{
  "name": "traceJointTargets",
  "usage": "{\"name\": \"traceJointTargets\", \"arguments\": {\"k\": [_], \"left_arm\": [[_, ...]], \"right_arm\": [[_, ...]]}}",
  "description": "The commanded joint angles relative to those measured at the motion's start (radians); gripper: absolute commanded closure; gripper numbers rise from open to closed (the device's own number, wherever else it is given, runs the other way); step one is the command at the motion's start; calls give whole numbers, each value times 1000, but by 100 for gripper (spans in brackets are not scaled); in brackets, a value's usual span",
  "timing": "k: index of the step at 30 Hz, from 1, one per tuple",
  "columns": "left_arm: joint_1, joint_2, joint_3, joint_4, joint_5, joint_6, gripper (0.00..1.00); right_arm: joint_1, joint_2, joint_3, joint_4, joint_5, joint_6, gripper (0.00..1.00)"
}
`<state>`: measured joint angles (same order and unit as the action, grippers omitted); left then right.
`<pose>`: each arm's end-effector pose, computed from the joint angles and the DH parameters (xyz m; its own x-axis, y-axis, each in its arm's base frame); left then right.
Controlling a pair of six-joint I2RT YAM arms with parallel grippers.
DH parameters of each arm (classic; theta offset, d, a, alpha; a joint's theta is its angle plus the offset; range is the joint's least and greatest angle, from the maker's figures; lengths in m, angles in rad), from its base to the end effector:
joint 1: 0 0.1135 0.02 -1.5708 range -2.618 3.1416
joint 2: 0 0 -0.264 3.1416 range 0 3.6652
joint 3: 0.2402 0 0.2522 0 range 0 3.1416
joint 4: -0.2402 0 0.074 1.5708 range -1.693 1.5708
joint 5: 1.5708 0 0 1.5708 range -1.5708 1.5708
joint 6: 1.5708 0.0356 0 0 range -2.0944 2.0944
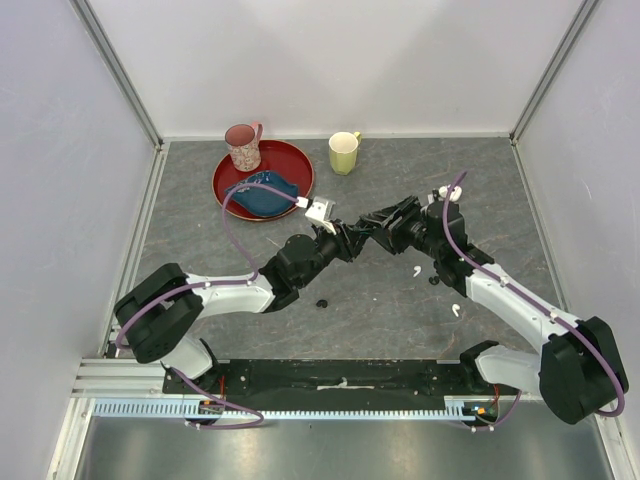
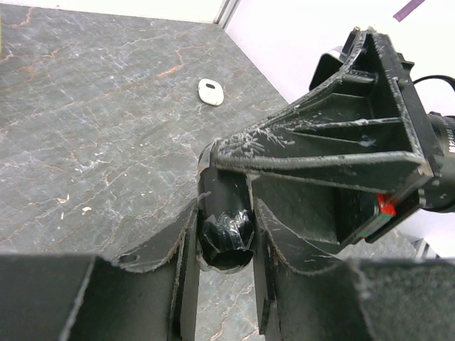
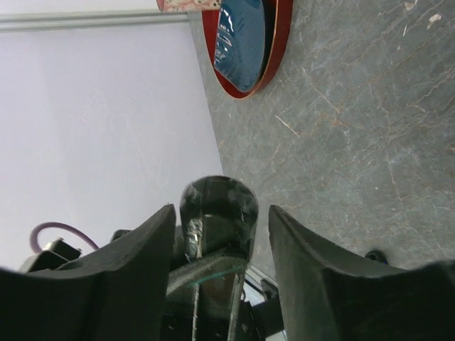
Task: Insert the wireless bluetooth earbuds into the charging case
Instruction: Pick up the charging case at the center of the board.
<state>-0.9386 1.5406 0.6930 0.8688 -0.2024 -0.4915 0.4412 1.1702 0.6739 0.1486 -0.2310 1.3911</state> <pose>0.1996 -0.2604 0.2357 -0.3059 -0.3648 -0.8794 0.5979 0.6452 -0.4756 0.2345 0.1198 0.2557 -0.6556 0.7496 -0.0913 0.1941 0.2840 0.9390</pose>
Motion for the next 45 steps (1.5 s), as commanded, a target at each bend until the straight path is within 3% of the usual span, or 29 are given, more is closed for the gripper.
{"name": "traceJointTargets", "arguments": {"k": [1, 5, 7, 11, 13, 17, 21, 30, 38, 45], "left_arm": [[-2, -34, -7, 55, -34, 122, 98], [14, -89, -61, 32, 64, 278, 98], [67, -143, -108, 30, 148, 288, 98], [213, -235, -199, 36, 468, 275, 98], [268, -272, -214, 19, 543, 297, 98], [337, -324, -162, -105, 787, 333, 98], [351, -326, -115, -185, 942, 373, 98], [351, -306, -93, -192, 983, 364, 98], [351, -290, -86, -218, 969, 375, 98], [351, -289, -82, -234, 951, 398, 98]], "right_arm": [[8, -9, 47, -26, -60, -61, 30], [10, 26, 159, -125, -105, -174, 12], [7, 52, 217, -177, -149, -246, 11], [4, 89, 246, -187, -284, -299, 11], [4, 109, 247, -188, -362, -313, 11], [4, 115, 234, -193, -442, -345, 11], [5, 126, 213, -129, -527, -310, 10], [5, 144, 138, 17, -587, -190, 13], [7, 152, 98, 34, -580, -172, 33], [13, 178, 84, 80, -610, -126, 36]]}}
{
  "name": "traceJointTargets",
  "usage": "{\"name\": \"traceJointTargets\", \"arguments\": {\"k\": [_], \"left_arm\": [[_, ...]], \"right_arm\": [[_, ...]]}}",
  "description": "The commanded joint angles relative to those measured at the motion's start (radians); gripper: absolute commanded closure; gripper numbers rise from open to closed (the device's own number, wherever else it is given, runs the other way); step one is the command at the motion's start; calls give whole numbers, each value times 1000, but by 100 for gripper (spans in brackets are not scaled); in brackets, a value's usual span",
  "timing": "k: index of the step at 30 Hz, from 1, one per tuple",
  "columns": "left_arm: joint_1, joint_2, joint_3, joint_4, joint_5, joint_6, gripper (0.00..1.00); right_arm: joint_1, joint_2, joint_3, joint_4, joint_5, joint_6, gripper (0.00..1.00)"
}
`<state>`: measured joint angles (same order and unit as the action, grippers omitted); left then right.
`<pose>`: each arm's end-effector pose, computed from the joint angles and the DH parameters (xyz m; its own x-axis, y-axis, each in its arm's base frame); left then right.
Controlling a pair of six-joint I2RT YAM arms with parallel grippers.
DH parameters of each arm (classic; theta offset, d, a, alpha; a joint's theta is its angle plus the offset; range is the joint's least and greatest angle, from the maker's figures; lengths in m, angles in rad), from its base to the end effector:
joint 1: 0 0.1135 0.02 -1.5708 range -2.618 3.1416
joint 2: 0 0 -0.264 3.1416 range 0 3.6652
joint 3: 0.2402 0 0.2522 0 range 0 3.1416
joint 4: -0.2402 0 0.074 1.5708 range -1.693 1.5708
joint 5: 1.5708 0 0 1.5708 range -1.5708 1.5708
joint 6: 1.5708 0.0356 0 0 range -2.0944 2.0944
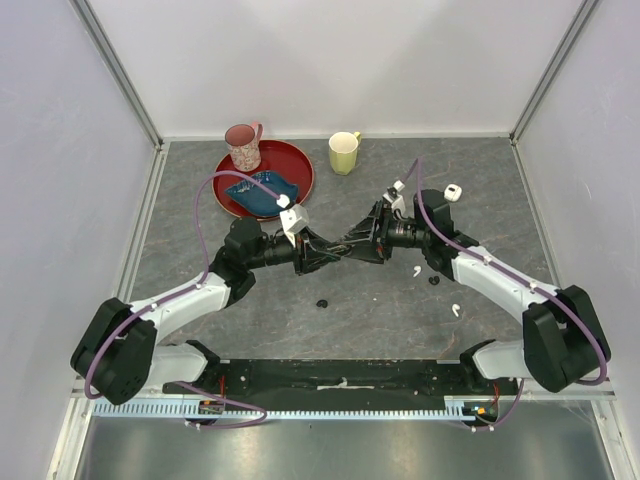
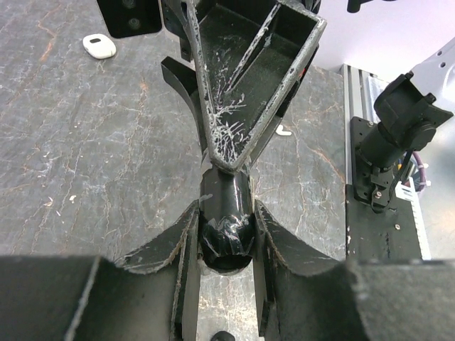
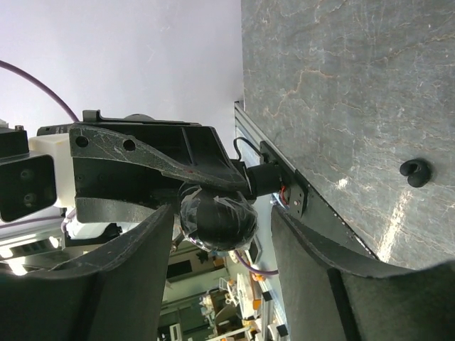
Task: Insert the wireless bluetooth earbuds into the charging case
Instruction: Pick up the charging case at the center of the board.
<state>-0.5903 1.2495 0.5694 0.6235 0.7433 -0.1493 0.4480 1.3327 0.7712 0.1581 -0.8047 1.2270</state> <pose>0.2066 -0.1674 0.2509 -0.1909 -0.0039 -0.9816 0.9533 0.2376 -0.1864 0.2483 0.1478 0.2517 -0.9644 0.2607 -0.0437 0.0305 0.2739 0.9613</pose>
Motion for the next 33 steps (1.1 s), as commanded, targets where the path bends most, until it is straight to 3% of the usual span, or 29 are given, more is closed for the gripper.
{"name": "traceJointTargets", "arguments": {"k": [1, 6, 10, 16, 21, 24, 25, 28, 33], "left_arm": [[3, 4, 43, 12, 1, 63, 98], [3, 10, 49, 4, -10, 74, 98], [3, 24, 52, 2, -2, 74, 98], [3, 33, 52, 2, -2, 77, 98], [3, 38, 53, 2, -7, 74, 98], [3, 41, 58, 4, -19, 57, 86], [3, 39, 60, 8, -22, 47, 72], [3, 39, 49, 47, -36, 15, 55], [3, 19, -37, 218, -67, -53, 46]], "right_arm": [[6, 19, -15, 80, -39, 43, 35], [11, 36, -53, 167, -57, 124, 36], [11, 52, -81, 253, -64, 175, 45], [12, 59, -90, 290, -70, 203, 48], [14, 57, -89, 308, -73, 219, 74], [14, 51, -95, 317, -61, 224, 85], [14, 48, -98, 319, -56, 226, 87], [15, 33, -110, 324, -30, 229, 89], [15, 17, -147, 427, -5, 296, 91]]}}
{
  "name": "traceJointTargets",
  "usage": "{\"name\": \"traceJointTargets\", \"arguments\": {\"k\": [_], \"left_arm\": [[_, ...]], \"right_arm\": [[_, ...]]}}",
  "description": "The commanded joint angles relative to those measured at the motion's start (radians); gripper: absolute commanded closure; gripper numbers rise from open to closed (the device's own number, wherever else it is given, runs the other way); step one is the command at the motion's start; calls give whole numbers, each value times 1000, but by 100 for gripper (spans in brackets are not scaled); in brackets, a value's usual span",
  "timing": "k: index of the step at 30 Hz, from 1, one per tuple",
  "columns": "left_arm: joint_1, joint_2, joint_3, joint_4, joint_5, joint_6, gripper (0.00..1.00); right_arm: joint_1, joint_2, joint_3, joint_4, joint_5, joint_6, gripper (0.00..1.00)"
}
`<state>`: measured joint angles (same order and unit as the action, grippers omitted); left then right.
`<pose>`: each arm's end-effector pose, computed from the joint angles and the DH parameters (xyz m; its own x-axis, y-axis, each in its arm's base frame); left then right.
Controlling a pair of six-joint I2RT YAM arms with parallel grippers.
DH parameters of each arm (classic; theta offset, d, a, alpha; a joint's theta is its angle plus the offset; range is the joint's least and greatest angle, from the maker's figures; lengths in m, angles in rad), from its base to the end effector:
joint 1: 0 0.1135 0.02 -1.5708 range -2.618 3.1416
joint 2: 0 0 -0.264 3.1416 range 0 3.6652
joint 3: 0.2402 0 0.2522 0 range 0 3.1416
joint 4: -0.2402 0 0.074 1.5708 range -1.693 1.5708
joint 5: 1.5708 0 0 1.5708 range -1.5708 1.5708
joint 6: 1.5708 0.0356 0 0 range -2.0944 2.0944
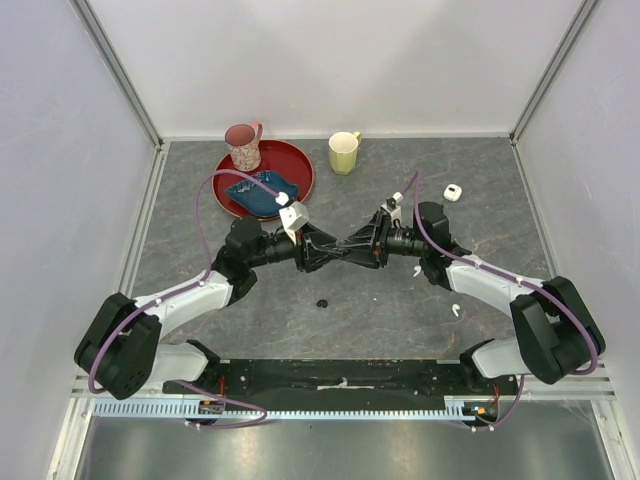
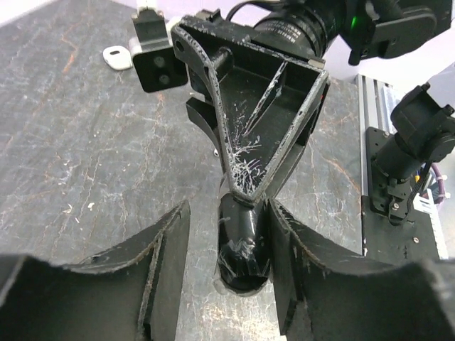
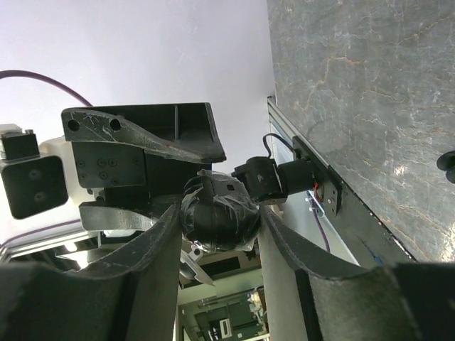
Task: Insert the wireless bluetooth earbuds into the charging case
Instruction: Pick up the charging case at the center of the board.
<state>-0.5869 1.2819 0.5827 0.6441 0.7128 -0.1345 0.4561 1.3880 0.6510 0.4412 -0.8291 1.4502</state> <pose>0.2133 -0.1698 0.2493 -0.1745 -0.0058 -0.9846 0.9478 0.2700 -0.1696 0.2466 0.1502 0.2243 -0.9555 0.2783 0.0983 0.1478 0.1630 0.9755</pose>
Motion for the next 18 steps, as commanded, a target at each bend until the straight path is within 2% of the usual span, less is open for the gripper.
{"name": "traceJointTargets", "arguments": {"k": [1, 3, 8, 12, 13, 14, 18], "left_arm": [[-1, -18, -69, 238, -44, -79, 45], [-1, -13, -116, 360, -56, -112, 44], [-1, -7, -167, 466, -81, -148, 44], [-1, 26, -259, 704, -88, -180, 44], [-1, 45, -268, 827, -99, -192, 44], [-1, 63, -276, 877, -101, -207, 44], [-1, 154, -244, 957, -58, -264, 44]], "right_arm": [[6, -35, -30, 158, 19, 82, 91], [7, -35, -34, 192, 19, 96, 92], [6, -37, -42, 261, 24, 145, 92], [7, -30, -45, 289, 24, 162, 92], [6, -26, -47, 295, 21, 165, 92], [6, -24, -53, 306, 19, 180, 92], [6, -15, -60, 350, 16, 203, 92]]}}
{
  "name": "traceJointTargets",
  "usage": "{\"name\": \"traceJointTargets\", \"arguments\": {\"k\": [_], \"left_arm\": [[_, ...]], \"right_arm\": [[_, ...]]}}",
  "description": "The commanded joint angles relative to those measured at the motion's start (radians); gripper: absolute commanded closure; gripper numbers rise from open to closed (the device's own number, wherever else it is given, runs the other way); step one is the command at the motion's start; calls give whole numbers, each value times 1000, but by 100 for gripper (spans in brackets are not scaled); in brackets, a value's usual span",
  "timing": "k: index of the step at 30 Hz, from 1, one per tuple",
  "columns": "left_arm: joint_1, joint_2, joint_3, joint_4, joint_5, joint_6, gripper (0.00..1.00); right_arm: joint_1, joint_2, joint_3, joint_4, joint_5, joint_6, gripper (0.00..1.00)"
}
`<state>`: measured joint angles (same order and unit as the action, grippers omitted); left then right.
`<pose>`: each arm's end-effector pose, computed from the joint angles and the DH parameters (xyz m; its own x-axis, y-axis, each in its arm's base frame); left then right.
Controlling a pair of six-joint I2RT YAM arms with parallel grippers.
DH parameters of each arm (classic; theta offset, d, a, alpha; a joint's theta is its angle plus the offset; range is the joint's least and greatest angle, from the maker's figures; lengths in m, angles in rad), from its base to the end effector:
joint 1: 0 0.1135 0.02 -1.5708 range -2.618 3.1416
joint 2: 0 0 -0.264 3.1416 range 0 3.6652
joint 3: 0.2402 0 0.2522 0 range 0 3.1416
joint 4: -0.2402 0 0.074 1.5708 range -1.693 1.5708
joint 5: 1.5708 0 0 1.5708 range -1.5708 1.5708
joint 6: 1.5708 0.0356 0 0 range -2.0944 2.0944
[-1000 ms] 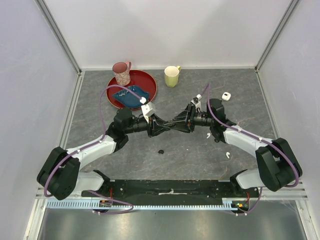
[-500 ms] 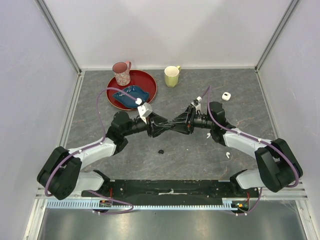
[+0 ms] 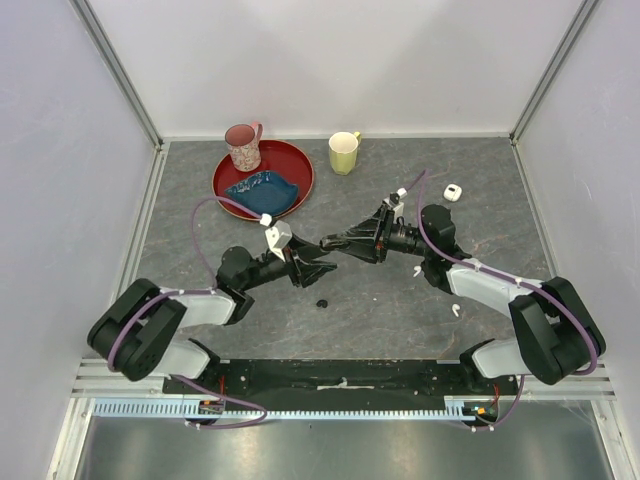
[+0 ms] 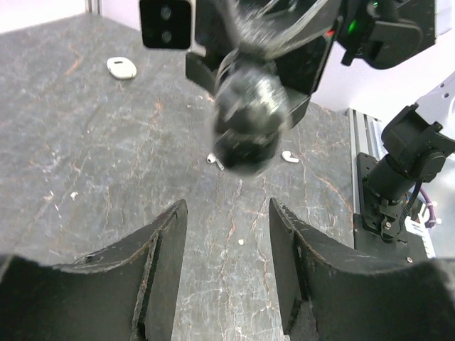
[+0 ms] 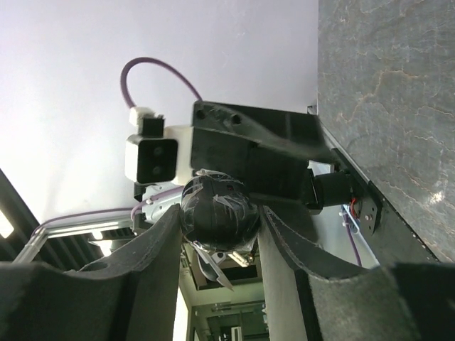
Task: Insert the wireless bluetooth earbuds into the charging case
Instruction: Pick up the charging case at the center of the board.
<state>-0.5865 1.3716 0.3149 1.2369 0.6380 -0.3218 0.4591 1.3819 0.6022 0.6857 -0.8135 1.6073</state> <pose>0.1893 -0.1513 0.2069 -0.1533 -0.2031 -0.9671 0.9319 0.2957 -0.2099 0.2439 0.1494 0.2340 -0.9493 0.2966 0.1045 0.1189 0.0308 0.9924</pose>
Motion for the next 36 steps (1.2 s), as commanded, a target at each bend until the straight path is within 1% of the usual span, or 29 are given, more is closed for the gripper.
{"name": "traceJointTargets", "arguments": {"k": [1, 2, 6, 12, 19, 22, 27, 32, 36], "left_arm": [[-4, 75, 26, 395, 20, -82, 44], [-6, 87, 27, 423, 16, -88, 44], [-12, 92, 33, 427, -15, -85, 43], [-21, 21, 4, 427, -67, -62, 44], [-26, -40, -10, 426, -90, -48, 44], [-29, -51, -7, 426, -93, -53, 45], [-47, -49, 15, 427, -109, -43, 49], [-82, -36, 41, 427, -126, -30, 52], [-104, -20, 47, 427, -147, -19, 57]], "right_arm": [[4, -9, -12, 106, 0, 46, 92], [4, -9, -13, 106, 0, 46, 92], [4, -11, -19, 97, 8, 37, 92], [4, -11, -28, 72, 23, 20, 92], [4, -17, -21, 55, 30, 17, 92], [6, -20, -15, 52, 27, 19, 92], [12, -29, -5, -14, 31, 5, 92], [16, -34, -12, 8, 31, 19, 92], [21, -35, -12, 11, 31, 26, 92]]}}
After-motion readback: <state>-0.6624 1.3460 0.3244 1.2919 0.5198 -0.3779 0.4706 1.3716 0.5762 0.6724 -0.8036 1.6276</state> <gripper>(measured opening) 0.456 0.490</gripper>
